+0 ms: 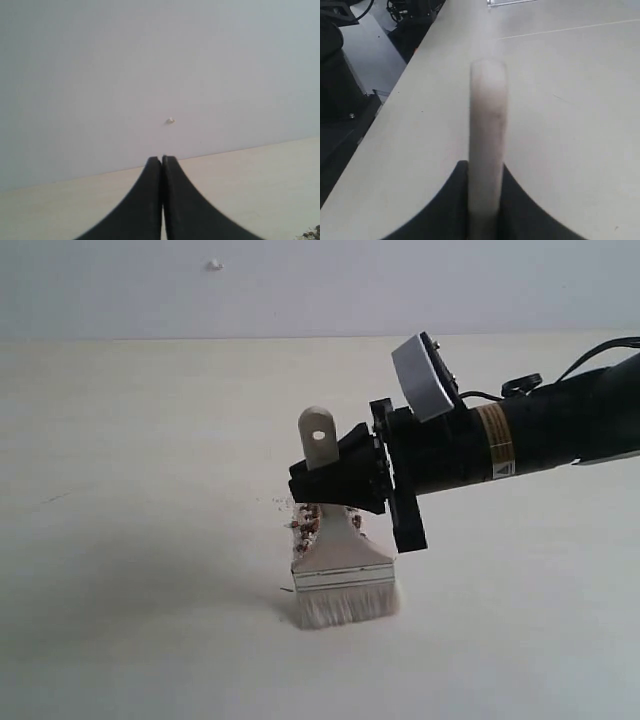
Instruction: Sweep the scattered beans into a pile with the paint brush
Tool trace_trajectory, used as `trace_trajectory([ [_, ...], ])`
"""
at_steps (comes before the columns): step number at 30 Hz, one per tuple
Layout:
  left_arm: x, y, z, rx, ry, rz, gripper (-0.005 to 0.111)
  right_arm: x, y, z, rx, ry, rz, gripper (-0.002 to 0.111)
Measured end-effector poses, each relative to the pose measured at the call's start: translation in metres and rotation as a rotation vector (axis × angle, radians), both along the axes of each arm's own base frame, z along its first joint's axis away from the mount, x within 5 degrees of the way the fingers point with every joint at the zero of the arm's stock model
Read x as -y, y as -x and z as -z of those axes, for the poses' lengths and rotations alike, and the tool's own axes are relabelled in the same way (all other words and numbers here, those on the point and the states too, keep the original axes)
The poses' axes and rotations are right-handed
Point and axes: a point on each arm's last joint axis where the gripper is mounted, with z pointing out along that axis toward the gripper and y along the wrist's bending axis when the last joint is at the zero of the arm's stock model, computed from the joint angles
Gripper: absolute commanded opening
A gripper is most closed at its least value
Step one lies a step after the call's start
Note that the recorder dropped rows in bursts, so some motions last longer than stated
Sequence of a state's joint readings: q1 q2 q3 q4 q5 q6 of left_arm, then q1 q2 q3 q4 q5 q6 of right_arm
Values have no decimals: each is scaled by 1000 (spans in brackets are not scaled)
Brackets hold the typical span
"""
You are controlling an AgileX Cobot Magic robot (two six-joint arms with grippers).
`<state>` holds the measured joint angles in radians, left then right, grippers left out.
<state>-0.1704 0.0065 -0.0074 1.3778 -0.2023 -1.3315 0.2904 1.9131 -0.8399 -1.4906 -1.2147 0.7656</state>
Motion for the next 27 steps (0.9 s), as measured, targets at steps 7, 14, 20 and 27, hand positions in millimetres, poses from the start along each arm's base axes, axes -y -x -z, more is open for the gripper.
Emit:
trace_trajectory([
  [7,0,0,0,0,0,0,0,-8,-27,-13,70,-26,4,0],
  [14,0,0,0,0,0,0,0,-12,-39,-12,14,3,-18,0],
  [20,0,0,0,1,0,2,0,-11,-36,-36,19,-7,-8,0],
  [27,0,0,0,1,0,2,0,-7,-23,-63,41,35,-46,0],
])
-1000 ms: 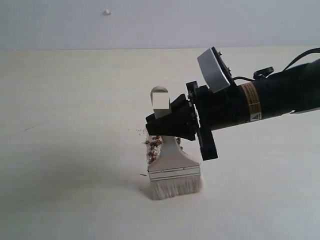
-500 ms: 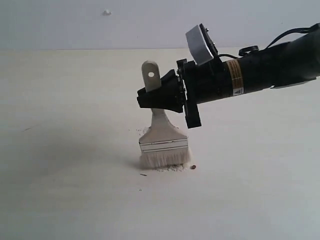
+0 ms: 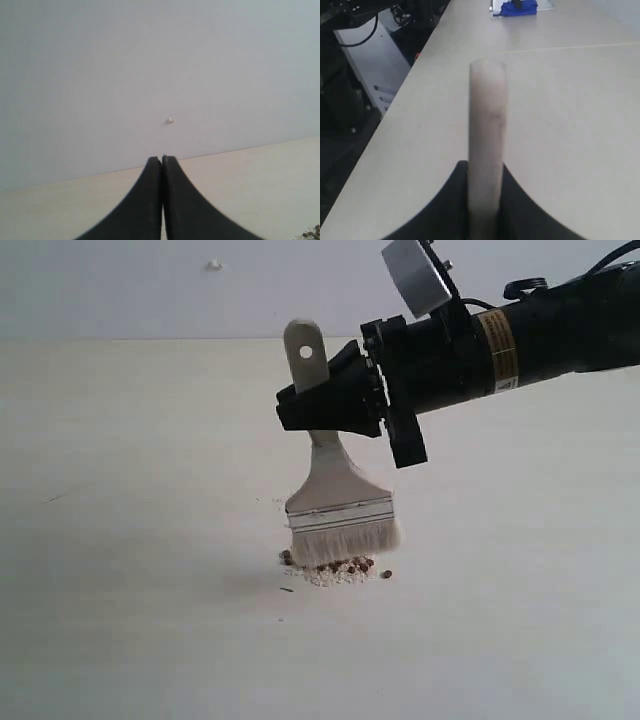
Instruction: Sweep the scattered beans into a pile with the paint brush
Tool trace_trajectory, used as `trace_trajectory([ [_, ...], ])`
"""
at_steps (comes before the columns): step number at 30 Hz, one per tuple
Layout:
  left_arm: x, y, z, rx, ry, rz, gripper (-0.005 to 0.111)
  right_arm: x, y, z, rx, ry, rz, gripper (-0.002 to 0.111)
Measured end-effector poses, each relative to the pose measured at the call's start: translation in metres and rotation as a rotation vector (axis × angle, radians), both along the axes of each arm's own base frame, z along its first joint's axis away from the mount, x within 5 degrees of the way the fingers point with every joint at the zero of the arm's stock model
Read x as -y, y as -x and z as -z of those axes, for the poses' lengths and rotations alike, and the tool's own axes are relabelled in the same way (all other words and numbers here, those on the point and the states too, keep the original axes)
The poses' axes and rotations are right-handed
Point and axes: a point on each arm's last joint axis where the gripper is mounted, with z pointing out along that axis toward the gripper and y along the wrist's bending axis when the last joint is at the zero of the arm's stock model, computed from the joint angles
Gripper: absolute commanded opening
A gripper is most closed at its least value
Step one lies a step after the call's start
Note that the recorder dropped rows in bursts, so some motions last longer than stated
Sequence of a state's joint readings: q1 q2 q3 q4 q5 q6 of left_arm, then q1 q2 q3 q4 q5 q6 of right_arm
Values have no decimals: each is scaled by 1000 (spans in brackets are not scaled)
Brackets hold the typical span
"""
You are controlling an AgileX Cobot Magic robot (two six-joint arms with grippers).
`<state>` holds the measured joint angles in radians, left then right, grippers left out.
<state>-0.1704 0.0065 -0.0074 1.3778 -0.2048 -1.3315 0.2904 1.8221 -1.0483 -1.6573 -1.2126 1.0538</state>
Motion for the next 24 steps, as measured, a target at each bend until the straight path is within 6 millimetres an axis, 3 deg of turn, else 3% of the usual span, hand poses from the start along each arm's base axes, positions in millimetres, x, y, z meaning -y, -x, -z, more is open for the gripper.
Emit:
trace_trajectory([
  [9,0,0,0,0,0,2,0,8,0,8,-54,71,-18,0],
  [15,0,0,0,1,0,4,0,35,-15,15,-92,79,73,0],
  [18,0,0,0,1,0,4,0,36,-16,16,-112,81,85,0],
  [21,0,0,0,1,0,6,0,44,-16,5,-176,74,143,0],
  [24,0,0,0,1,0,6,0,62,-19,-8,-371,56,272,0],
])
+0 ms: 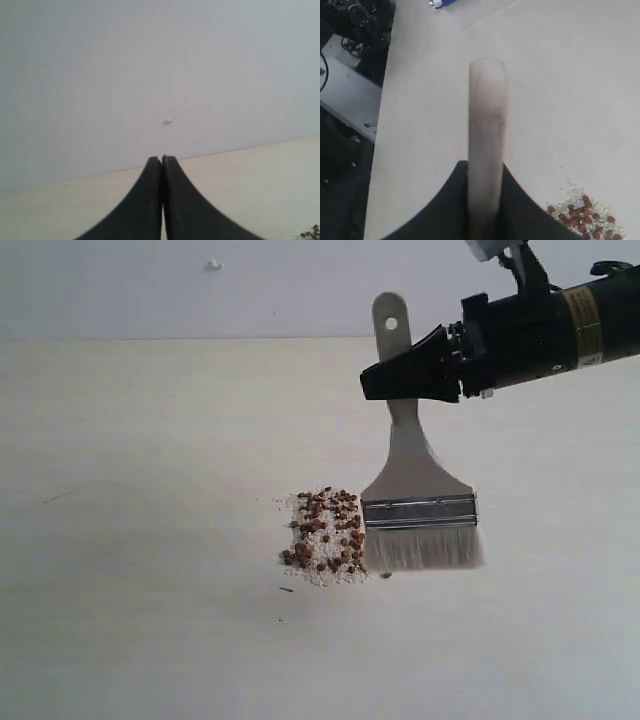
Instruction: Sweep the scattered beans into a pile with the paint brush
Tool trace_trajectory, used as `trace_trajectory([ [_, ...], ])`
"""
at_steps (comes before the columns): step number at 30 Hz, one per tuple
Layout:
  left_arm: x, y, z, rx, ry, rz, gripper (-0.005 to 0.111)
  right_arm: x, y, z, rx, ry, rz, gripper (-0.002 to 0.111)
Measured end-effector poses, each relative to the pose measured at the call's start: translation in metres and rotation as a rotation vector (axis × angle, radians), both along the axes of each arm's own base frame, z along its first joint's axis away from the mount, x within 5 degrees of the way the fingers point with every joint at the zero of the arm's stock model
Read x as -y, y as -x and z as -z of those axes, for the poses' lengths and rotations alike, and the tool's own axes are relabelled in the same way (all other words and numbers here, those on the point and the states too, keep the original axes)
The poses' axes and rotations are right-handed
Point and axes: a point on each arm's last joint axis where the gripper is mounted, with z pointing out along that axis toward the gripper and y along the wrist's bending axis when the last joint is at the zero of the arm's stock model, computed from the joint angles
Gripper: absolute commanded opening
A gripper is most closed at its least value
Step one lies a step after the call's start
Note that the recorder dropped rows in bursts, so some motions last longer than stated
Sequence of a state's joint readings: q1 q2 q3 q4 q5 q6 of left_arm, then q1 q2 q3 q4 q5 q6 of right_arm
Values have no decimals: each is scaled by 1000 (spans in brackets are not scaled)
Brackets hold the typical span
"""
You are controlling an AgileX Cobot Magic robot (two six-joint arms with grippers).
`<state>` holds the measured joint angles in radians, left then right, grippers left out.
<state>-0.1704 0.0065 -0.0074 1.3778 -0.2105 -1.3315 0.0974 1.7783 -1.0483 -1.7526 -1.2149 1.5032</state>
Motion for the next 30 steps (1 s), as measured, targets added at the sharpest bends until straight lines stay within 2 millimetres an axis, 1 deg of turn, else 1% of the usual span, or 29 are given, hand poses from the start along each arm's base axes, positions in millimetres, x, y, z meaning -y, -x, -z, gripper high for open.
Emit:
trace_trajectory([
  [2,0,0,0,0,0,0,0,3,5,-5,-76,0,57,0],
  [3,0,0,0,0,0,0,0,4,8,-4,-98,11,86,0],
  [8,0,0,0,0,0,0,0,16,20,0,-124,115,315,0],
  [12,0,0,0,0,0,0,0,26,43,1,-100,173,435,0],
  [13,0,0,0,0,0,0,0,28,52,0,-86,175,466,0],
  [17,0,0,0,0,0,0,0,35,79,-3,-60,130,570,0],
  [21,0,0,0,0,0,0,0,42,97,-2,-32,84,689,0],
  [25,0,0,0,0,0,0,0,51,106,8,-49,27,835,0],
  [30,0,0,0,0,0,0,0,59,112,21,-81,-5,950,0],
])
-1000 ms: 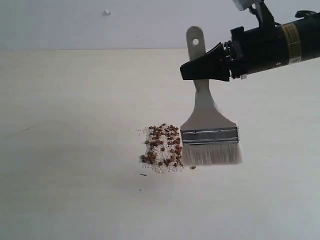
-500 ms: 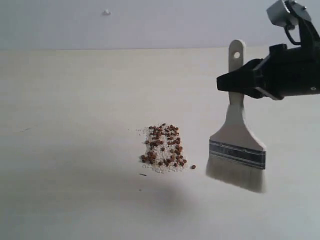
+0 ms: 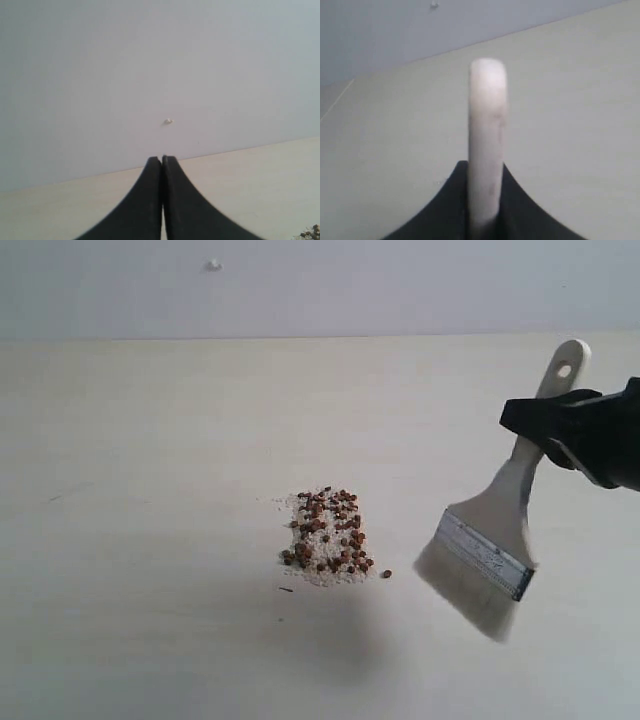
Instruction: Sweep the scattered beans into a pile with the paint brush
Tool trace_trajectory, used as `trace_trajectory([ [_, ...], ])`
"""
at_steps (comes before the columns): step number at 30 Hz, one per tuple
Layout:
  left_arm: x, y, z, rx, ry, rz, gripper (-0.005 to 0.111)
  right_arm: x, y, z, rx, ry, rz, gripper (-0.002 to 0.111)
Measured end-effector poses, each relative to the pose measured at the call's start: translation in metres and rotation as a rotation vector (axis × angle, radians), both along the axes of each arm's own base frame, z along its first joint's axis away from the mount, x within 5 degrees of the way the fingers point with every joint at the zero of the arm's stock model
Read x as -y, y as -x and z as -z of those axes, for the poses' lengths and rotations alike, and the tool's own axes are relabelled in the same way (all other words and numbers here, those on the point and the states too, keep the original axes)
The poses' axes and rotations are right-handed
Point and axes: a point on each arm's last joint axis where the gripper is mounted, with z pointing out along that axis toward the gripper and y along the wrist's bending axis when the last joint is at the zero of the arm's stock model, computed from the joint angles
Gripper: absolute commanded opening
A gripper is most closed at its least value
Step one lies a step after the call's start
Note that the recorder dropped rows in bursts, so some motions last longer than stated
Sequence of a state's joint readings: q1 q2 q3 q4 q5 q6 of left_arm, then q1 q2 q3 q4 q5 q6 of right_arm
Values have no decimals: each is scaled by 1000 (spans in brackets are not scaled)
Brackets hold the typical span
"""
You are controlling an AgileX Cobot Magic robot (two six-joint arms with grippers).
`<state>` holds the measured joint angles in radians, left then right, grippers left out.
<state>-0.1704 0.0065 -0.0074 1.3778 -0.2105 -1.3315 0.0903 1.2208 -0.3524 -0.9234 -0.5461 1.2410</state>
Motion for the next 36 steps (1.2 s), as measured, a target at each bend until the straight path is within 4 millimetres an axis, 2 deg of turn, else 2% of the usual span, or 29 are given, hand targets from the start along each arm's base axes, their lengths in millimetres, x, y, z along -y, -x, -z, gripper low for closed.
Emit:
trace_trajectory([
  [7,0,0,0,0,0,0,0,8,3,7,9,-30,118,0],
  [16,0,0,0,0,0,0,0,-2,4,6,52,1,97,0],
  [21,0,0,0,0,0,0,0,1,2,5,86,46,169,0],
  [29,0,0,0,0,0,0,0,4,1,6,91,77,190,0],
  [36,0,0,0,0,0,0,0,3,-4,18,68,128,171,0],
])
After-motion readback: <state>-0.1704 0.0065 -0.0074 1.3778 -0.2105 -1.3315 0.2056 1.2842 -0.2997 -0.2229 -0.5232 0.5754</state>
